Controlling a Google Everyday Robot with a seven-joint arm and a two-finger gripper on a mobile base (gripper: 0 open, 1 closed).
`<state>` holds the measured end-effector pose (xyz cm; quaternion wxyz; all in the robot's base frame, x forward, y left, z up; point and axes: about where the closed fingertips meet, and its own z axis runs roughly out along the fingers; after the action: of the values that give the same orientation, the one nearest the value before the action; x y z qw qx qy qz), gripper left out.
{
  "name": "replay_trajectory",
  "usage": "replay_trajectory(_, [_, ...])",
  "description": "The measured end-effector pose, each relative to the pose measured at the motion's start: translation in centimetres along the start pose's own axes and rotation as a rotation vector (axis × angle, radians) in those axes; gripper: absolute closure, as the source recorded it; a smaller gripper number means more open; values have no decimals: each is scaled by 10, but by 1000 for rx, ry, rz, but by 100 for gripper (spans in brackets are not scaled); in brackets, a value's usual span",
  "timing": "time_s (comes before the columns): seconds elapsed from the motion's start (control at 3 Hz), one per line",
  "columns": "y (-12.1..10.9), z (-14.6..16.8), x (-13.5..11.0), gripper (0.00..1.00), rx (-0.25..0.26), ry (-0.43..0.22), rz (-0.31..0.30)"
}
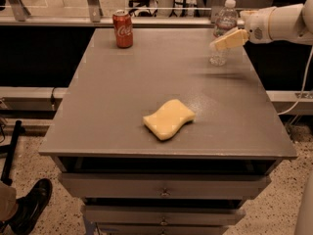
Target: Move water bottle near coke can
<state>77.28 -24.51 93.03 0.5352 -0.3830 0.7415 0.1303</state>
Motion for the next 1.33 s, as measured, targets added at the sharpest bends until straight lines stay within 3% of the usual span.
replay_trajectory(0.67, [12,20,-6,49,-52,4,60])
replay_trajectory(1.0, [18,14,-25,72,-60,-27,43])
replay_trajectory(1.33, [22,-4,-54,99,-34,-61,20])
